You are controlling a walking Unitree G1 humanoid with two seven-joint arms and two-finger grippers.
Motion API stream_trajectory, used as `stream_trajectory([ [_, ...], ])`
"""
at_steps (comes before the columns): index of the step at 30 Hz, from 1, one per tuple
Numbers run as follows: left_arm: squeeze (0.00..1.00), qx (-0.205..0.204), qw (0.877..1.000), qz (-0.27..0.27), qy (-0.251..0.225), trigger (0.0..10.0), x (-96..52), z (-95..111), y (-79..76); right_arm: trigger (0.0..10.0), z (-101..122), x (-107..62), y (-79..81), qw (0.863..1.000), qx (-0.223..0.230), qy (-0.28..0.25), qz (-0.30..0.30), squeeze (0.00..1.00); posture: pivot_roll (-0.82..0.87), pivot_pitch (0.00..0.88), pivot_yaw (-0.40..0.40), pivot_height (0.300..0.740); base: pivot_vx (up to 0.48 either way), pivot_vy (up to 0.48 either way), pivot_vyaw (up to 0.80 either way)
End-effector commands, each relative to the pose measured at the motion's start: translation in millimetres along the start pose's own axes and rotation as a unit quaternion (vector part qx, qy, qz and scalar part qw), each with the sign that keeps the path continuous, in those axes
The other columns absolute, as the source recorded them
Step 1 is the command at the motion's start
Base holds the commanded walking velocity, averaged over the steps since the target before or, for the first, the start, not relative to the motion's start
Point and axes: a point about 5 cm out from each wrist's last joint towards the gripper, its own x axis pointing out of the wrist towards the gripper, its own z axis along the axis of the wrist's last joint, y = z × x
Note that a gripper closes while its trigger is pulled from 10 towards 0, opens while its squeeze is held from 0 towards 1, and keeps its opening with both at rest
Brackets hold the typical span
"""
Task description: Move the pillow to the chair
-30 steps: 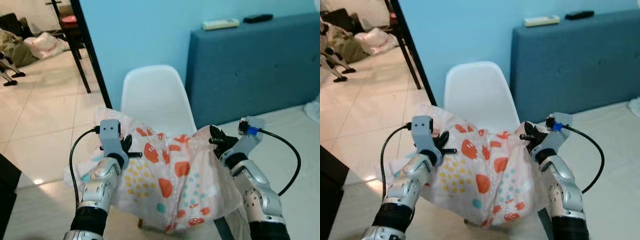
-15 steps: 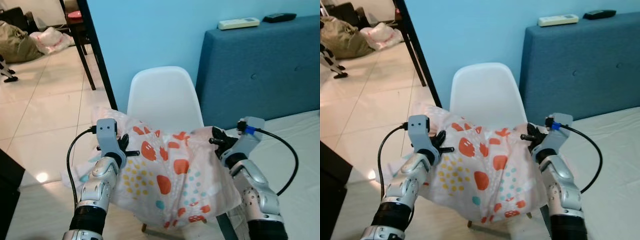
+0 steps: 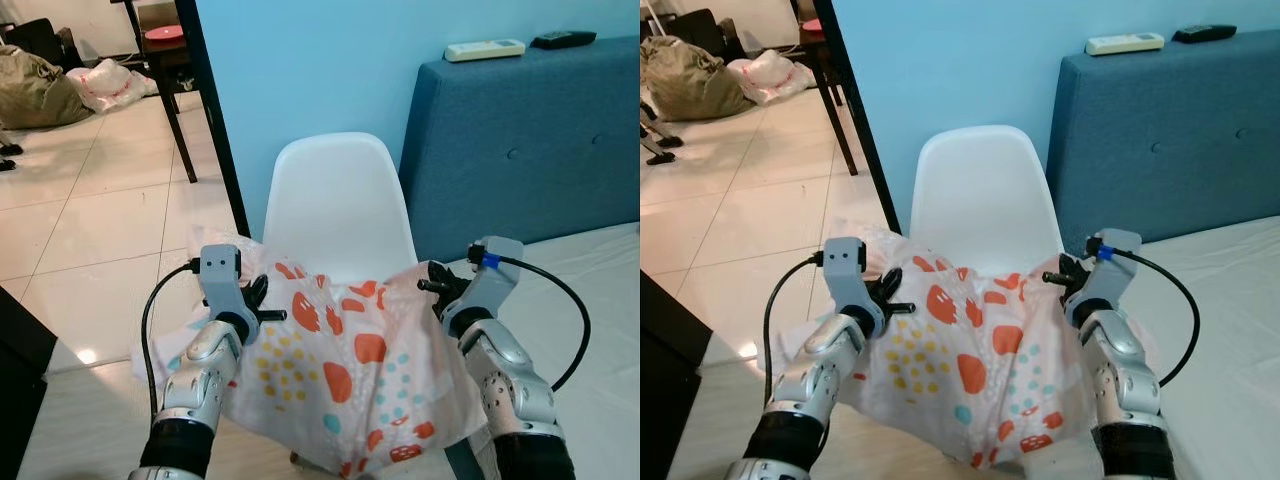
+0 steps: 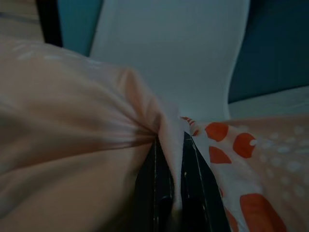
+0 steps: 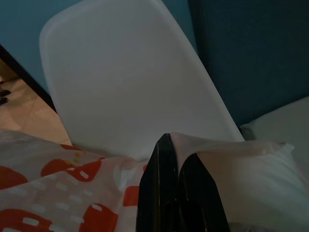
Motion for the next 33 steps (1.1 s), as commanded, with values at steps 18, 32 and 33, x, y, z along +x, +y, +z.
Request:
stream_trajectory([
  [18, 0.0, 0.004, 0.998, -0.04, -0.055, 10.0, 10.8, 21.0, -15.0, 10.0, 16.8, 13.5, 8.3, 0.999, -0.022, -0.019, 0.02, 0.0, -0.15, 0.119, 0.071, 0.65, 0.0, 0.0, 0.0],
  [32, 0.0, 0.013, 0.997, -0.039, -0.067, 10.0, 14.2, 26.6, -15.1, 10.0, 20.5, 15.5, 7.5, 0.999, -0.027, -0.03, 0.019, 0.0, -0.15, 0.114, 0.081, 0.59, 0.0, 0.0, 0.0],
  [33, 0.0, 0.014, 0.997, -0.039, -0.068, 10.0, 14.4, 26.7, -15.3, 10.0, 21.5, 15.2, 7.3, 0.999, -0.027, -0.038, 0.02, 0.0, -0.15, 0.116, 0.083, 0.59, 0.0, 0.0, 0.0],
])
